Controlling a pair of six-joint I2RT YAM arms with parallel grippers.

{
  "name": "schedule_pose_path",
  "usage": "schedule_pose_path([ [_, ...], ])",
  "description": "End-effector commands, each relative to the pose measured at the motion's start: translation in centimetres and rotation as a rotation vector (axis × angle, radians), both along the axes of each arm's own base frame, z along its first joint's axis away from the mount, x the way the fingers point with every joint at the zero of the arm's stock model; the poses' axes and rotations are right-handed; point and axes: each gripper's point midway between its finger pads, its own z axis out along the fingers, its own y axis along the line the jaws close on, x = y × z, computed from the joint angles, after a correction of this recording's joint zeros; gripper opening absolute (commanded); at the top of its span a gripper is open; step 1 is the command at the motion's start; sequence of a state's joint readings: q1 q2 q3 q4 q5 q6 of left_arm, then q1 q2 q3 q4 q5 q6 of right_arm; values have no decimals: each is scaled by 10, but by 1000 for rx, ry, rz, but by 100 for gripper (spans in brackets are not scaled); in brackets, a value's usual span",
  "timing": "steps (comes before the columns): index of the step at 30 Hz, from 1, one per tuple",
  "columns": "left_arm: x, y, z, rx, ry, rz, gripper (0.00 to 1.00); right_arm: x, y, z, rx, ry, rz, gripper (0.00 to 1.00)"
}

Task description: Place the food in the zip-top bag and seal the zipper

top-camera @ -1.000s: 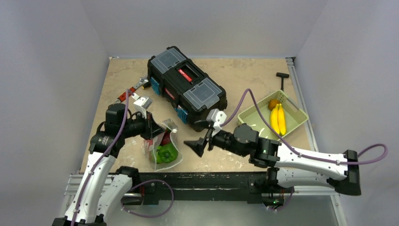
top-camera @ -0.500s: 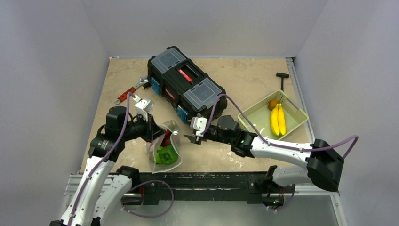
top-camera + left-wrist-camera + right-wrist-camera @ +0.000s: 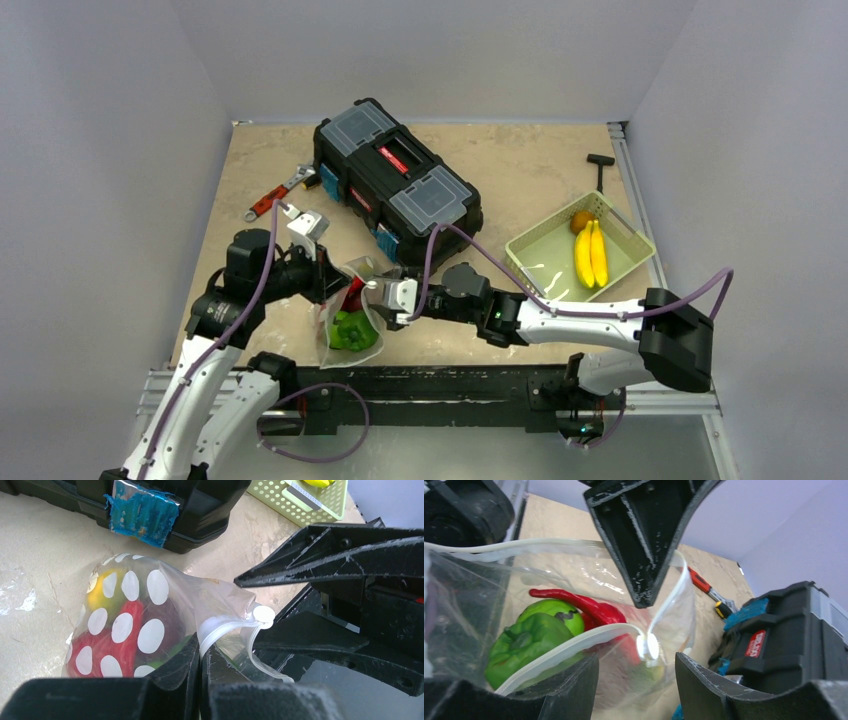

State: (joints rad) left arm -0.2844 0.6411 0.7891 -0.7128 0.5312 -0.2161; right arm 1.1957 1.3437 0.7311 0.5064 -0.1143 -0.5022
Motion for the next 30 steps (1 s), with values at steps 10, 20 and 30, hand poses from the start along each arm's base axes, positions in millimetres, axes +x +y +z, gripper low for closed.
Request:
schedule_pose_path([
  [10, 7, -3, 6, 13, -45, -12, 0, 4, 9, 50, 143, -90, 8, 38],
  [20, 3, 9, 13, 74, -130, 46, 24, -1, 16, 57, 153, 27, 43, 0],
  [30, 1, 43, 75, 145, -418, 154, 59, 32, 36, 57, 88, 422, 88, 0],
])
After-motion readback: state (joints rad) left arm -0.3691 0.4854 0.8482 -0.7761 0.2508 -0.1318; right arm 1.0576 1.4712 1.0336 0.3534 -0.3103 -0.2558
